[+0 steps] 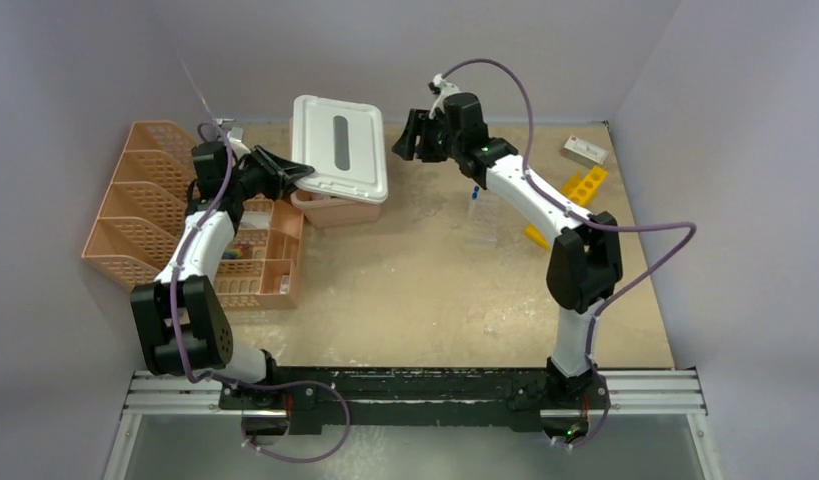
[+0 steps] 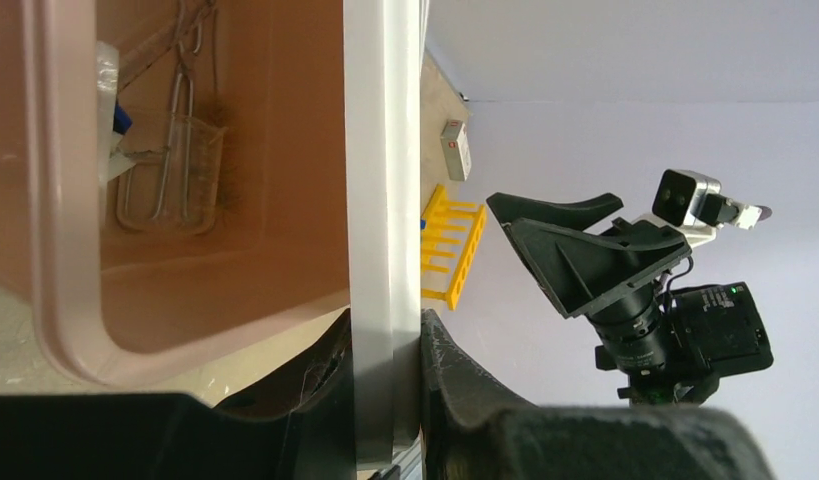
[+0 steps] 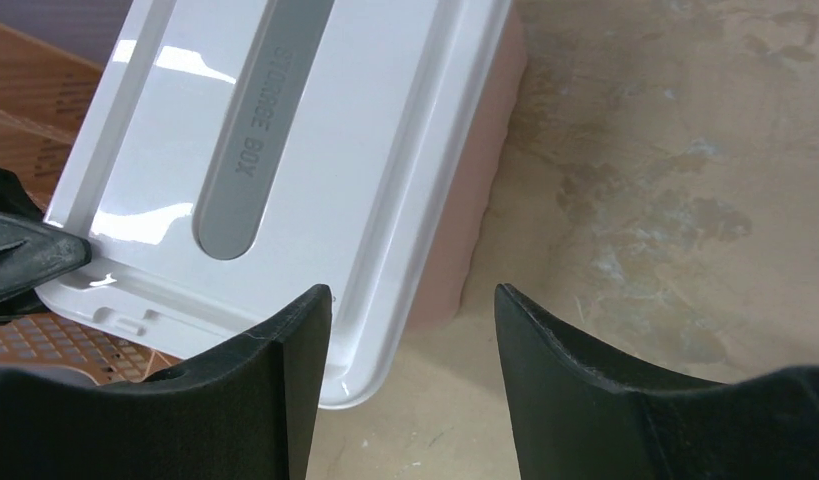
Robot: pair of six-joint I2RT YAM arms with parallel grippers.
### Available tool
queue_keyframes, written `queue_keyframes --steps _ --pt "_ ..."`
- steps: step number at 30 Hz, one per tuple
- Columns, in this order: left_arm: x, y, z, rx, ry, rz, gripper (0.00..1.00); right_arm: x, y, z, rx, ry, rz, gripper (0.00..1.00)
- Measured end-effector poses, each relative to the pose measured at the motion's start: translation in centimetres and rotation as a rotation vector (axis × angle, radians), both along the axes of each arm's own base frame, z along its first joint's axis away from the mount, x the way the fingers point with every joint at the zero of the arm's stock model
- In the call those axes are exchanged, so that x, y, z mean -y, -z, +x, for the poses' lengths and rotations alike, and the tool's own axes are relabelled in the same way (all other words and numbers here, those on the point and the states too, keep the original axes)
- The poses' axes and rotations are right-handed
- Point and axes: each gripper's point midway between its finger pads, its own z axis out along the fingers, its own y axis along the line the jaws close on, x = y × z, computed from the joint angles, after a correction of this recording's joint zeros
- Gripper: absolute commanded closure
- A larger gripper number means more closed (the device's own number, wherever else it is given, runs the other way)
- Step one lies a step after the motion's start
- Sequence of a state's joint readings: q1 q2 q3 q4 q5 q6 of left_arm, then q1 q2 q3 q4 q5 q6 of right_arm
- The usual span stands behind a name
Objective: Organize the chemistry lab equipment
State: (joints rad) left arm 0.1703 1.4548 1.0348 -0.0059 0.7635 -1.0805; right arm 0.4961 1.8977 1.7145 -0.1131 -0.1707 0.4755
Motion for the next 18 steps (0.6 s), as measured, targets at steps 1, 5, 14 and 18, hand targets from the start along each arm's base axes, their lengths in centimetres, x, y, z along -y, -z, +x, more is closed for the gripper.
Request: queue_keyframes --steps 1,5,14,18 --pt "-0.2 0.2 -0.1 -0.008 -0.003 0.001 0.93 -0.5 0.3 0.1 -0.004 -0.012 -0.005 0.37" --pt "-0.4 0.6 -0.3 -0.024 -0.008 0.009 0.80 -2.2 2.6 0.3 -0.038 -0.051 -0.041 0.36" --pt "-2.6 3.6 -1.2 -0.146 -0.107 0.156 0.56 -4.6 7.0 -0.3 -0.124 -0.116 -0.116 0.43" --pt "-5.2 4.3 -1.1 -0.202 -0.198 0.275 0.49 -4.9 7.4 -0.4 -0.135 -0.118 -0.118 0.48"
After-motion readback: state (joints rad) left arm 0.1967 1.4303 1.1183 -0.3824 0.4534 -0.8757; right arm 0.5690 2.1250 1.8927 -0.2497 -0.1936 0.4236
